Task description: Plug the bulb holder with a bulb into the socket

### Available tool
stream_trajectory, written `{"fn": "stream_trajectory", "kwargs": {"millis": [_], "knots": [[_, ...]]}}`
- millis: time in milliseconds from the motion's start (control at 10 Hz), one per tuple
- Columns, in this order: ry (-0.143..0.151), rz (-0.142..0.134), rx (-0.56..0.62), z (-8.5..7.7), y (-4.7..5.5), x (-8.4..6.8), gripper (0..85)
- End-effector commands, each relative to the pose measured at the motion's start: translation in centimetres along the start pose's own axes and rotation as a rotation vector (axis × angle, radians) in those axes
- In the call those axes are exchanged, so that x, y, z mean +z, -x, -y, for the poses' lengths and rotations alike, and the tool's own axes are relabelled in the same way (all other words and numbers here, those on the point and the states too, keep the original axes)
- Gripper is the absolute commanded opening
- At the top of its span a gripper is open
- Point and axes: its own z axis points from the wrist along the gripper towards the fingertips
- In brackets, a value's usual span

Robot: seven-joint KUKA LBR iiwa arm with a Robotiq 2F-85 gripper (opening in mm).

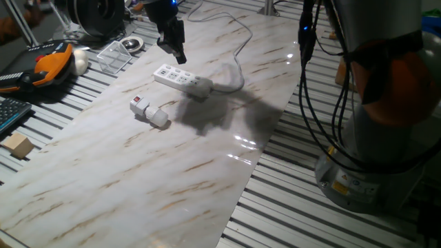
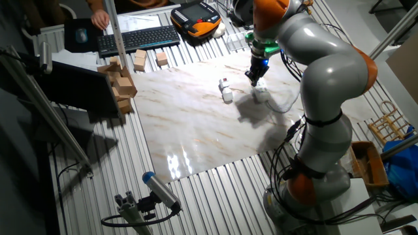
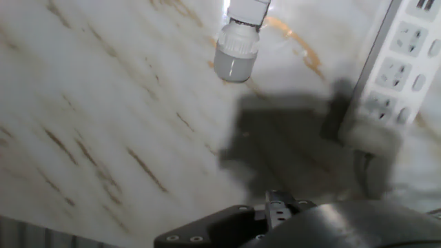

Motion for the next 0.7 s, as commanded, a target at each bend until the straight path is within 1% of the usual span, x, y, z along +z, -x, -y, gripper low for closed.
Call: {"fn": "stream_trajectory", "kwargs": {"millis": [0, 100, 200, 300, 400, 500, 600], "knots": [[0.004, 0.019, 0.022, 0.03, -0.01, -0.02, 0.0], [0.013, 0.008, 0.003, 0.03, -0.01, -0.02, 0.0], [0.048, 0.015, 0.004, 0.03, -0.01, -0.02, 0.0], [0.040, 0.044, 0.014, 0.03, -0.01, -0.02, 0.0], [0.020, 0.067, 0.038, 0.03, -0.01, -0.02, 0.0], [0.012, 0.060, 0.077, 0.03, -0.01, -0.02, 0.0], [0.007, 0.115, 0.116, 0.03, -0.01, -0.02, 17.0]]}}
